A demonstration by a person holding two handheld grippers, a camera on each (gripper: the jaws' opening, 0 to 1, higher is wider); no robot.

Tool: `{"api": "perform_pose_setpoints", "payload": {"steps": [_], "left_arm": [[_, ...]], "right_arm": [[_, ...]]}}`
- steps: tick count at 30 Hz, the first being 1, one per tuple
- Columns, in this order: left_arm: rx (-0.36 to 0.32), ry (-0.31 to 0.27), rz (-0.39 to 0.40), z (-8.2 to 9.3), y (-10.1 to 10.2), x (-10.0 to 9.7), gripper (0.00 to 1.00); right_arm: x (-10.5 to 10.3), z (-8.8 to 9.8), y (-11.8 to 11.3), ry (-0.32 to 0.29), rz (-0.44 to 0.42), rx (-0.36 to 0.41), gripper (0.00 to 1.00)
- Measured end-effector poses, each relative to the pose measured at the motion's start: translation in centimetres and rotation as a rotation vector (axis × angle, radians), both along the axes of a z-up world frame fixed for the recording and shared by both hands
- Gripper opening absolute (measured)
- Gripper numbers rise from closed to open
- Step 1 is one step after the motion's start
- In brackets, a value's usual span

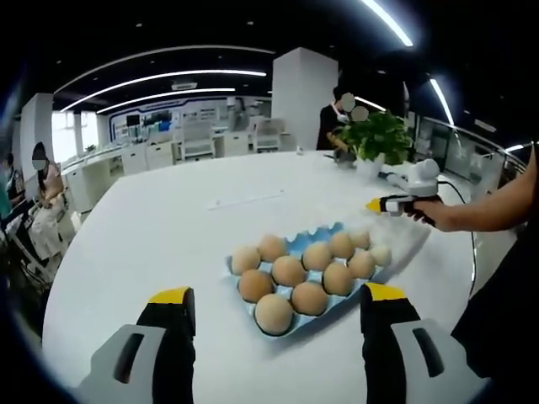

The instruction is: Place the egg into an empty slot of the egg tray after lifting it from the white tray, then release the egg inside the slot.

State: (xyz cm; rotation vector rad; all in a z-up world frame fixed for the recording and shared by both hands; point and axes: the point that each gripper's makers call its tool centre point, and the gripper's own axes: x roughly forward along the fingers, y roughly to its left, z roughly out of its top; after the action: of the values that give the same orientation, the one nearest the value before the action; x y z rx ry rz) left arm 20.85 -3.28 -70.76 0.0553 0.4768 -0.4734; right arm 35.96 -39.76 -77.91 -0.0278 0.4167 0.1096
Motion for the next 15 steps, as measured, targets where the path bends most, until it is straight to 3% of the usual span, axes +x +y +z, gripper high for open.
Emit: {"api": "perform_pose_setpoints", "payload": {"steps": [10,15], "left_arm": [[0.002,-0.009,-0.004,0.3,-0.1,0.0,0.81],[0.003,-0.008,0.004,0.2,0.3,0.0,0.81]], "right_arm": [[-0.3,0.4,-0.2,0.001,-0.006,0.033,0.27],[-0.4,3.7,0.4,-0.088,-0.016,0.084,0.27]]}}
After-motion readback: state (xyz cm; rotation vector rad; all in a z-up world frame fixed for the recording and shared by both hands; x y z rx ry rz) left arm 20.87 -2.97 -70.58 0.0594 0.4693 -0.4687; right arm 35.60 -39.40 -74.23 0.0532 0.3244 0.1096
